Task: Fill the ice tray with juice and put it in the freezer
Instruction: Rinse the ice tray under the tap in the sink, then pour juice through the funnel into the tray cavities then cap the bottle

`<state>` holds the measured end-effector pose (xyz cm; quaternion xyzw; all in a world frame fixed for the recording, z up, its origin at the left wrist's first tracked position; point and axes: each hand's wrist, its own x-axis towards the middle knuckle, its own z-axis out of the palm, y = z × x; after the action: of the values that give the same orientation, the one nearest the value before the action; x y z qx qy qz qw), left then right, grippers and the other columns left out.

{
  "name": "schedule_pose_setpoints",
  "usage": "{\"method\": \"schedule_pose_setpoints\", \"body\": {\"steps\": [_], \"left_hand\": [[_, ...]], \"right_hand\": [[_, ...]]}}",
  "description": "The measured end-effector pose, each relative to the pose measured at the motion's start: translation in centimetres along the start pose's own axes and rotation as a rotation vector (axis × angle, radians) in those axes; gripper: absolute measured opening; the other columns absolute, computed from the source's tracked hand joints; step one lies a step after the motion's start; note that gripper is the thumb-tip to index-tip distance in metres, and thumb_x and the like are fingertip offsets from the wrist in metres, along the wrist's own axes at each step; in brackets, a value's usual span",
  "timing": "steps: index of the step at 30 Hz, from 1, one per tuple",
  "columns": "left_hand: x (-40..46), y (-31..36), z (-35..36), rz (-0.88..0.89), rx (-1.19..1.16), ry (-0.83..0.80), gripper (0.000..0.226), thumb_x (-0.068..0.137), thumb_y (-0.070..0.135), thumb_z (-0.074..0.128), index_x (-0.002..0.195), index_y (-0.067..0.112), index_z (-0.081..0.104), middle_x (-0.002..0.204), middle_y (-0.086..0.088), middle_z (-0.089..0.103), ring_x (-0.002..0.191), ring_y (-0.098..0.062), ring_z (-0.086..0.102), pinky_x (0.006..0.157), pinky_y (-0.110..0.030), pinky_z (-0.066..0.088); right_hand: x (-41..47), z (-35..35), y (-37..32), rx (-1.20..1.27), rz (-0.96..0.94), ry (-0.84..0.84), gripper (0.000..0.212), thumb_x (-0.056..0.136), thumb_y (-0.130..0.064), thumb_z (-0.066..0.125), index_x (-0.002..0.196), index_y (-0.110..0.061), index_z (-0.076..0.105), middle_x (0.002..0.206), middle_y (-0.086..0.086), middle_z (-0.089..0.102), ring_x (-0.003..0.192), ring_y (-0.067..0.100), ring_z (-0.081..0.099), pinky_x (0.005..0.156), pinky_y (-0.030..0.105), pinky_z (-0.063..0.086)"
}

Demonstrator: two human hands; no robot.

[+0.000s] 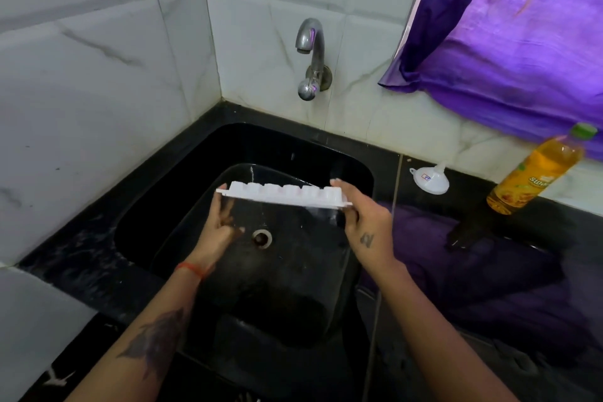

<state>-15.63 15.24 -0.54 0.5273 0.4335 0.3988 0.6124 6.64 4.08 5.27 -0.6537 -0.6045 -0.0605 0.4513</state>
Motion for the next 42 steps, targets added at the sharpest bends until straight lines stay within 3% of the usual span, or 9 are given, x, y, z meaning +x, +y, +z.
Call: {"method": "schedule_pose_setpoints", "body": {"steps": [3,7,11,13,17,22,27,34,42], "left_hand": [[1.2,0.6,0.6,0.146,-0.007,0.190,0.074,0.078,-0.024,0.045,0.136,0.021,0.035,0.135,-0.002,0.047,0.109,-0.014,0.055,0.087,-0.018,0.047],[1.1,0.0,0.7,0.026,0.062,0.162,0.068,0.080,-0.020,0.050,0.136,0.017,0.040,0.132,-0.013,0.054,0.115,-0.024,0.056,0.098,-0.040,0.046],[1.3,0.6,0.7,0.076,0.046,0.117,0.069,0.078,-0.020,0.054,0.133,0.020,0.044,0.122,-0.006,0.058,0.100,-0.015,0.062,0.081,-0.023,0.052],[1.2,0.8,1.2,0.005,0.040,0.112,0.060,0.079,-0.013,0.057,0.128,0.021,0.049,0.114,-0.004,0.061,0.087,-0.009,0.064,0.070,-0.020,0.054],[1.0,1.7,1.8,-0.044,0.132,0.147,0.040,0.084,0.007,0.062,0.113,0.033,0.056,0.096,0.001,0.065,0.091,-0.014,0.063,0.084,-0.037,0.050],[1.2,4.6,4.6,0.008,0.244,-0.008,0.031,0.088,0.022,0.061,0.118,0.026,0.057,0.105,-0.007,0.065,0.099,-0.025,0.064,0.086,-0.045,0.053],[-0.3,5.7,10.8,-0.039,0.322,-0.238,0.029,0.088,0.016,0.062,0.117,0.017,0.060,0.090,-0.005,0.067,0.085,-0.019,0.067,0.065,-0.035,0.058],[-4.6,2.5,19.7,-0.179,0.379,-0.467,0.023,0.085,0.014,0.066,0.106,0.021,0.060,0.092,-0.009,0.068,0.079,-0.014,0.070,0.053,-0.028,0.058],[-7.4,-1.1,23.2,-0.329,0.408,-0.462,0.033,0.083,0.011,0.068,0.115,0.013,0.059,0.089,-0.004,0.071,0.070,-0.010,0.071,0.049,-0.026,0.055]], "right_hand": [[1.0,-0.1,-0.4,0.035,-0.057,0.146,0.047,0.085,0.013,0.042,0.122,-0.008,0.062,0.122,0.007,0.065,0.116,0.016,0.060,0.100,0.021,0.045],[-1.0,-0.4,0.7,0.027,0.112,-0.112,0.039,0.087,0.008,0.052,0.120,-0.010,0.062,0.104,0.008,0.070,0.096,0.025,0.067,0.084,0.019,0.046],[-1.2,-1.2,1.9,0.007,0.099,0.073,0.036,0.089,0.001,0.056,0.121,-0.015,0.062,0.101,0.001,0.071,0.081,0.010,0.065,0.073,0.018,0.047],[-1.2,-1.1,2.2,0.000,0.187,-0.082,0.040,0.086,-0.002,0.060,0.122,-0.019,0.059,0.094,0.003,0.071,0.081,0.018,0.066,0.074,0.026,0.051],[-1.7,-1.9,3.1,0.094,0.494,-0.187,0.041,0.078,-0.011,0.071,0.113,-0.022,0.054,0.073,0.004,0.065,0.067,0.021,0.062,0.065,0.031,0.050],[-1.2,-6.4,5.4,0.380,0.786,-0.124,0.030,0.073,-0.011,0.078,0.095,-0.019,0.058,0.092,0.001,0.070,0.086,0.020,0.069,0.071,0.036,0.057],[-4.1,-14.0,9.1,0.444,1.033,-0.106,0.025,0.073,-0.009,0.077,0.096,-0.014,0.067,0.089,0.003,0.072,0.072,0.011,0.072,0.049,0.022,0.054],[-12.0,-21.8,14.3,0.363,1.254,-0.024,0.030,0.076,-0.005,0.074,0.104,-0.006,0.064,0.090,0.007,0.071,0.079,0.021,0.069,0.059,0.032,0.055],[-16.7,-23.9,16.7,0.336,1.354,-0.069,0.029,0.076,-0.003,0.075,0.102,-0.003,0.064,0.096,0.014,0.070,0.082,0.027,0.068,0.066,0.038,0.057]]}}
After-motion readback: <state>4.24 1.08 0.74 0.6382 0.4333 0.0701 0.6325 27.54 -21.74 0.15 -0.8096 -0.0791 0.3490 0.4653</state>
